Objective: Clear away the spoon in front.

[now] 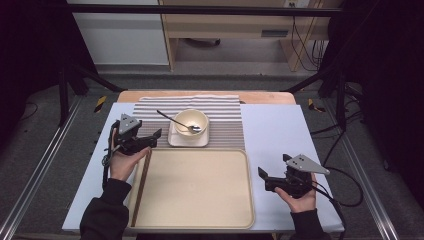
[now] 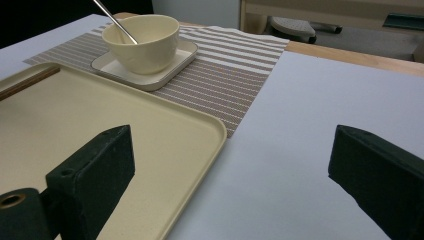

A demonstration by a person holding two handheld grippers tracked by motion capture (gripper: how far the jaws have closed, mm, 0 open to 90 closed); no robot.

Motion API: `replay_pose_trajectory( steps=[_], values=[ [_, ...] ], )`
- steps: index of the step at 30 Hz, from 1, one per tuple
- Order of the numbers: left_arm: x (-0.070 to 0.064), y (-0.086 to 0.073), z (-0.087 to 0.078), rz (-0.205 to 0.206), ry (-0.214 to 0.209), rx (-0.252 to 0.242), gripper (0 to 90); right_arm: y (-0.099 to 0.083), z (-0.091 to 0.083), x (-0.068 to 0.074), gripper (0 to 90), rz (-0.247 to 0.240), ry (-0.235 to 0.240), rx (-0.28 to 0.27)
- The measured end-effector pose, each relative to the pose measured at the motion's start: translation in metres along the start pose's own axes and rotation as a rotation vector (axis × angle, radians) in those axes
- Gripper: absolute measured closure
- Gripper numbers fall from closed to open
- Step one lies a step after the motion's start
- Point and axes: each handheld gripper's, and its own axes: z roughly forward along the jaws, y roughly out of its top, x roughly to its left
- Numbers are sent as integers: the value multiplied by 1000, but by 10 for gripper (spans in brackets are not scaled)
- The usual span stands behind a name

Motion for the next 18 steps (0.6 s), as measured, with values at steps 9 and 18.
replay_pose_trajectory(
  steps=[9,18],
  values=[
    [9,6,17,-26,19,9,204,0,0,0,51,4,1,-2],
    [10,9,45,-37,4,15,196,0,1,0,51,3,-1,2]
  ],
)
